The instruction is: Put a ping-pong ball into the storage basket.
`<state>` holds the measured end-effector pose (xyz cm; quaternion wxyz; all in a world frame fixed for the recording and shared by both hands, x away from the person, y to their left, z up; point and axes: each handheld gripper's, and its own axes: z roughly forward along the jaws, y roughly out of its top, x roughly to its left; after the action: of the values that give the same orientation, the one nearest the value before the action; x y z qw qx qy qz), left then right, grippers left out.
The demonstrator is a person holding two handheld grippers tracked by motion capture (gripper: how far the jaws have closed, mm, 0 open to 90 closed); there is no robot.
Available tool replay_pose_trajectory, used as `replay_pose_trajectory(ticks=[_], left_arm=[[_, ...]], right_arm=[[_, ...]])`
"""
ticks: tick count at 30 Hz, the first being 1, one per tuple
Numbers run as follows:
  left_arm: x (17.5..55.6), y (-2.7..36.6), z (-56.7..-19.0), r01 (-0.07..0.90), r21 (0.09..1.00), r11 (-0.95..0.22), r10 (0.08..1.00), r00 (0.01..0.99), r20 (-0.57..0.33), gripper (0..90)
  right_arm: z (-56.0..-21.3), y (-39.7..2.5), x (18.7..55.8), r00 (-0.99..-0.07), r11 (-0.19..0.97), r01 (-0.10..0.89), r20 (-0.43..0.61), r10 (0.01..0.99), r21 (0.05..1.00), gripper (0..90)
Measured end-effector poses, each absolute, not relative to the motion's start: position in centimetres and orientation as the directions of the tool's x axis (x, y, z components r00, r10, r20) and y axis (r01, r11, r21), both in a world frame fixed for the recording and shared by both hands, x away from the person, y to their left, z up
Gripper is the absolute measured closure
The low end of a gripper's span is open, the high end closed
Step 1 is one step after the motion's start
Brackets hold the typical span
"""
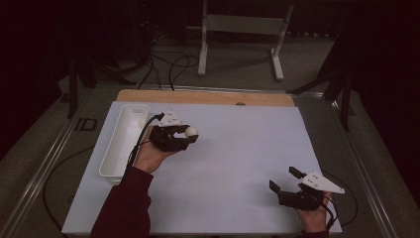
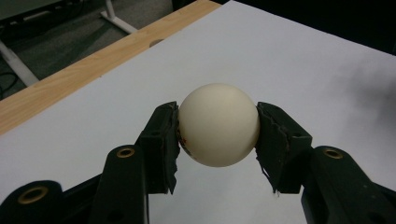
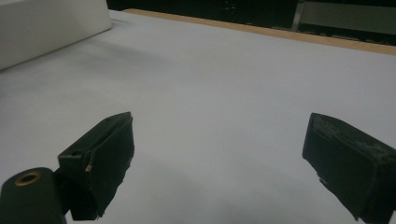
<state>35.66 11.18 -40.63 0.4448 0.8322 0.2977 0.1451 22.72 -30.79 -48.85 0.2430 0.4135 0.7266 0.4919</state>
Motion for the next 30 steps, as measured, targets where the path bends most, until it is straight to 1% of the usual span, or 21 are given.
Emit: replay_pose_trajectory(ticks=[30], left_arm=[[35.4, 12.5, -39.2, 0.364, 0.838, -0.408, 0.638, 0.77, -0.024, 51.8]], right_arm=[[-48.9, -30.8, 22.7, -0.539, 0.175, 0.362, 0.053, 0.841, 0.916, 9.0]])
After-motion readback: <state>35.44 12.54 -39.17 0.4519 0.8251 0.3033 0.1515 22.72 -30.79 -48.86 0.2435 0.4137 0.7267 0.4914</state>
